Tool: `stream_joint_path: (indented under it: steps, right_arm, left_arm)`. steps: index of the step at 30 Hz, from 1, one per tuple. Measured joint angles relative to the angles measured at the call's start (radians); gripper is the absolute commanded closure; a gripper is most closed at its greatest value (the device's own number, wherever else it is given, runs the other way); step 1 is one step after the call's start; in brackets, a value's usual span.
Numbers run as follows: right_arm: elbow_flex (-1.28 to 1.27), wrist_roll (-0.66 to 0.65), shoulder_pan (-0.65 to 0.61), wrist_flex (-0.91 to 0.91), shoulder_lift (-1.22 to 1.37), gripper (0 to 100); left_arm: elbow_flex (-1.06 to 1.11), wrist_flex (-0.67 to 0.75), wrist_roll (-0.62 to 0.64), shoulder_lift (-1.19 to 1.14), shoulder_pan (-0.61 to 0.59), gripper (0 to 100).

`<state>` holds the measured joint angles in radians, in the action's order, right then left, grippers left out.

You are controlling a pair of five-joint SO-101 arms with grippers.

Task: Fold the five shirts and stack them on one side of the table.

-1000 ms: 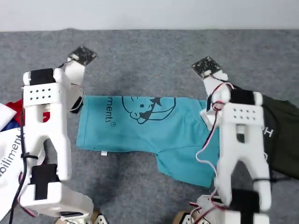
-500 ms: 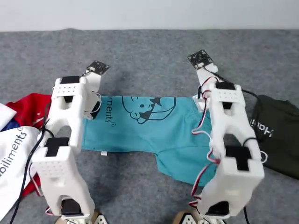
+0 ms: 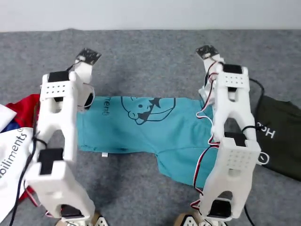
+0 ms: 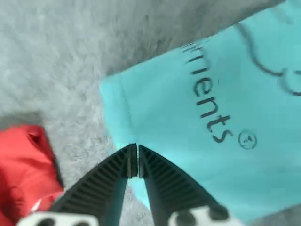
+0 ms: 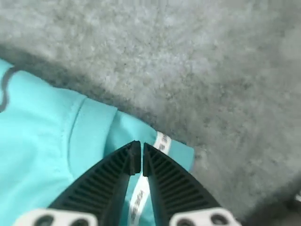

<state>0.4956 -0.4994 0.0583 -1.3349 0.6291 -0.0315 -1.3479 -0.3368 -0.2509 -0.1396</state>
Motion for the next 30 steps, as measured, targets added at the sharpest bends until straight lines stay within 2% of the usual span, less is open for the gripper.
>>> stream_joint_path:
  steps: [6, 11, 16, 22, 27, 30]
  right_arm:
    - [0.184, 0.026, 0.000, -0.247, -0.026, 98.0]
    - [0.239, 0.038, 0.012, -0.410, -0.176, 98.0]
    - [0.241, 0.041, 0.101, -0.419, -0.394, 97.6]
    - [0.206, 0.041, 0.233, -0.420, -0.713, 97.6]
    - [0.026, 0.023, 0.354, -0.422, -0.942, 97.6]
    - [-0.098, -0.014, 0.436, -0.422, -1.043, 97.6]
  left_arm:
    - [0.000, -0.061, 0.000, 0.199, 0.101, 99]
    - [0.000, -0.133, 0.000, 0.296, 0.178, 99]
    - [0.000, -0.241, 0.000, 0.304, 0.316, 99]
    - [0.000, -0.288, -0.002, 0.302, 0.543, 99]
    - [0.000, -0.307, 0.000, 0.213, 0.752, 88]
    - [0.000, -0.307, 0.046, 0.146, 0.848, 84]
